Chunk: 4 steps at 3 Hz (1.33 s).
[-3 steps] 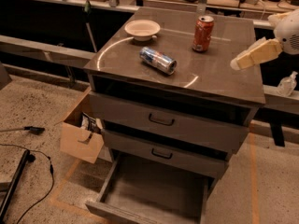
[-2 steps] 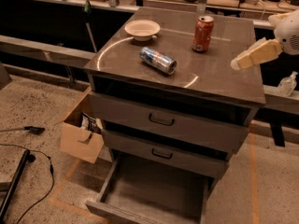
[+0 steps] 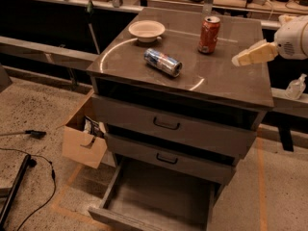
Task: Place coke can into bottom drawer
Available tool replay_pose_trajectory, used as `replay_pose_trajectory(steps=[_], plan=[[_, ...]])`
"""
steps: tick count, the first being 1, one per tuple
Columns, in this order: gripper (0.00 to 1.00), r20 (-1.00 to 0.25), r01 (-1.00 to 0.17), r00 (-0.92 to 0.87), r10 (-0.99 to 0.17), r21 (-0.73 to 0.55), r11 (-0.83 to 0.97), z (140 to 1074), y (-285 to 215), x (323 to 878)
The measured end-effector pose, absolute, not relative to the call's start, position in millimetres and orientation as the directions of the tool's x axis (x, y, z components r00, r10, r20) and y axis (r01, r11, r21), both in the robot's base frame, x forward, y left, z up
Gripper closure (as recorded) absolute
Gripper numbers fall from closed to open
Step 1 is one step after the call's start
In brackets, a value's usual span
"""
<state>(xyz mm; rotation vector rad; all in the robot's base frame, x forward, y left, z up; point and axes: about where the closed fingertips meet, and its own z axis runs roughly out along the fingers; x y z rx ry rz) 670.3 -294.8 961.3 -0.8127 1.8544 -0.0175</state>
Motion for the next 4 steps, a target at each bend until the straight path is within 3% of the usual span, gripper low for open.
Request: replay_pose_trajectory(steps=[1,4], plan=[[0.0,-0.865,-0.452,-0.206,-0.457,-0.33,0.829,951,-299,706],[0.0,-0.938,-0.438,-0.207,-0.277,-0.164,0.884,917,-272,785]])
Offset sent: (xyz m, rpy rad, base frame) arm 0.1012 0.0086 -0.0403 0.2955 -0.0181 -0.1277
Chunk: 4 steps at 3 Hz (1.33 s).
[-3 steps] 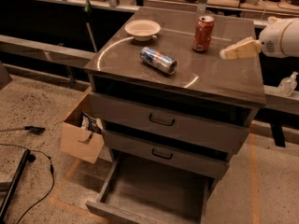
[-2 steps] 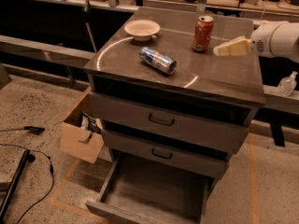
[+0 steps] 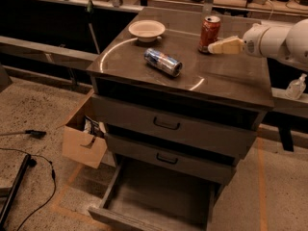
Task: Place coke can into bottom drawer
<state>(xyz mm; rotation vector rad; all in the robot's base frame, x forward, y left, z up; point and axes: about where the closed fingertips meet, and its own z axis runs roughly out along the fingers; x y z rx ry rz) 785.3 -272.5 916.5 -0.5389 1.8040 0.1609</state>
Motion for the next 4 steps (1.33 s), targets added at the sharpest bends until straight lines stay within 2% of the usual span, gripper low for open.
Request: replay_pose_trajectory(steps=[2,4], plan=[[0.0,-0.948,-0.44,-0.156,-0.276,-0.184,0.879,912,-263,835],[0.27,-0.96,-0.483,-0.174,-0.219,-0.111,0.869,906,-242,857]])
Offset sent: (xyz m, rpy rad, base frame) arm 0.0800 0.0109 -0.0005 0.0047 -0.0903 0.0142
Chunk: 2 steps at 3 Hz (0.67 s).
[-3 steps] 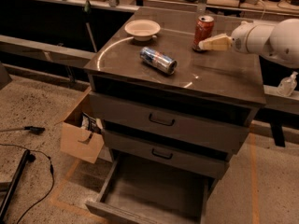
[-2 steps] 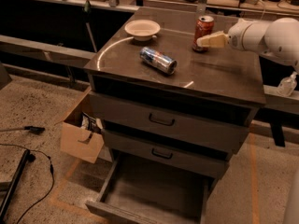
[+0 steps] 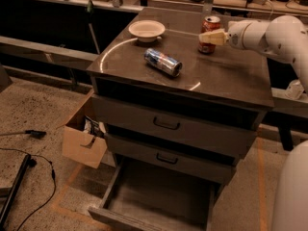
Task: Place coke can into bottom drawer
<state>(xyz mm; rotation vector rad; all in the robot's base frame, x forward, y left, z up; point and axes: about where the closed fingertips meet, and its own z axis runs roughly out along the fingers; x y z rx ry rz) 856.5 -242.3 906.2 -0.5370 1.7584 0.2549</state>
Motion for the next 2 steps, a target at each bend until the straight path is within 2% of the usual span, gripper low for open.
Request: replay_pose_trajectory(steps=[2], plan=[[0.74,-0.966,-0.503,-0.19,-0.175,-0.057,0.862,921,-235,849]])
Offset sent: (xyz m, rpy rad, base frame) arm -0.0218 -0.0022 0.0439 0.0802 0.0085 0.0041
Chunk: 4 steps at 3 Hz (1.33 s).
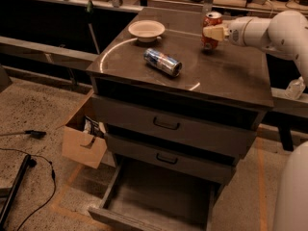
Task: Place coke can into bottom drawer
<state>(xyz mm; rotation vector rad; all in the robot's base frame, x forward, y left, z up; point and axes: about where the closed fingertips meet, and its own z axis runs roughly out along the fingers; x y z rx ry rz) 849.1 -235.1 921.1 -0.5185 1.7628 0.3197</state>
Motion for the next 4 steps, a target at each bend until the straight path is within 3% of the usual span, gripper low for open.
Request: replay_pose_trajectory(steps=[1,2,4], plan=[[0.97,-0.966,-0.495,-0.183,-0.181,-0.068,0.866,958,-249,823],[1.0,-0.948,-0.522,-0.213,-0.236,-0.094,0.848,1001,-268,766],[1.0,-0.919,-0.625,-0.198,-0.342,-0.151,0.766,993,-253,672]])
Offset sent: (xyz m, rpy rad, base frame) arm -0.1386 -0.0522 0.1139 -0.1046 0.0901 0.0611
